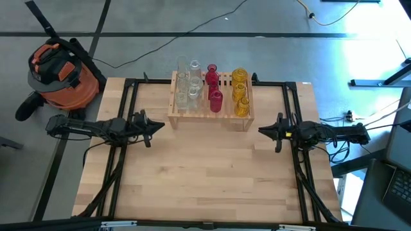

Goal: Sort vases onto shelf
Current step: Return to Home Position

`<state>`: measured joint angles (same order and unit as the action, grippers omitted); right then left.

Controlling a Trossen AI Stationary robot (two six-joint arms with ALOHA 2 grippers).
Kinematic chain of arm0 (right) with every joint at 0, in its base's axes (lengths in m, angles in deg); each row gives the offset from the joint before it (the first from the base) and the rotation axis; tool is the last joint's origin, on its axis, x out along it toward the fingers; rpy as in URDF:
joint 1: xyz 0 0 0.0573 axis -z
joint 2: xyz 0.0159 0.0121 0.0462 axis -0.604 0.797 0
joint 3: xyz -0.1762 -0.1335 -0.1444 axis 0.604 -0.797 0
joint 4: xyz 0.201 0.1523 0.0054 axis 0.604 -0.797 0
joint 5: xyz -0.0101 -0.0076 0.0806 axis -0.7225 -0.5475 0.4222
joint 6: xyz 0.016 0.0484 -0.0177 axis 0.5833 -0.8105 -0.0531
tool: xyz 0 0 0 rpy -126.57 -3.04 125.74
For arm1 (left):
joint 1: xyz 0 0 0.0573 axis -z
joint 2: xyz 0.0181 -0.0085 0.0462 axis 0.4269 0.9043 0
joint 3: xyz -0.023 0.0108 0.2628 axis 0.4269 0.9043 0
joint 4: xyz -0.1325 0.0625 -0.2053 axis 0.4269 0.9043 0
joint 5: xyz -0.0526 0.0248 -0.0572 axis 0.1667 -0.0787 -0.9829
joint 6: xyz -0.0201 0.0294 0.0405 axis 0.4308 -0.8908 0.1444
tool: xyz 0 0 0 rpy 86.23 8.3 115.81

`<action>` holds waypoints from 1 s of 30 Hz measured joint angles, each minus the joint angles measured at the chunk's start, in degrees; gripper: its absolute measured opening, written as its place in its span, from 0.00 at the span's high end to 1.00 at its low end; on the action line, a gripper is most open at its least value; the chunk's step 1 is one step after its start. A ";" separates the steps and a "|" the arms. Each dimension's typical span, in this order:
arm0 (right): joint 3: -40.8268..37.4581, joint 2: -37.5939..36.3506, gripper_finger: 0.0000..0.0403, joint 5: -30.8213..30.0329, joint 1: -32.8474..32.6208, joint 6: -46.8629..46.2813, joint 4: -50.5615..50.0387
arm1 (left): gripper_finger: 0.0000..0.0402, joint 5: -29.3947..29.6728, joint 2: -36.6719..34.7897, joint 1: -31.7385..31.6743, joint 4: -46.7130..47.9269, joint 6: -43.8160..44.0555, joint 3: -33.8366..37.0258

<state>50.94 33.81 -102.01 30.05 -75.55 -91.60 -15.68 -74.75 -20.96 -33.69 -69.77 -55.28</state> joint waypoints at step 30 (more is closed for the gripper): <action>-0.02 -0.04 1.00 29.26 -0.01 2.62 0.23 | 1.00 0.15 0.00 0.00 0.00 -2.57 0.00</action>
<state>50.92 33.77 -72.74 30.04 -72.93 -91.38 -15.53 -74.75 -20.96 -33.69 -72.34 -55.28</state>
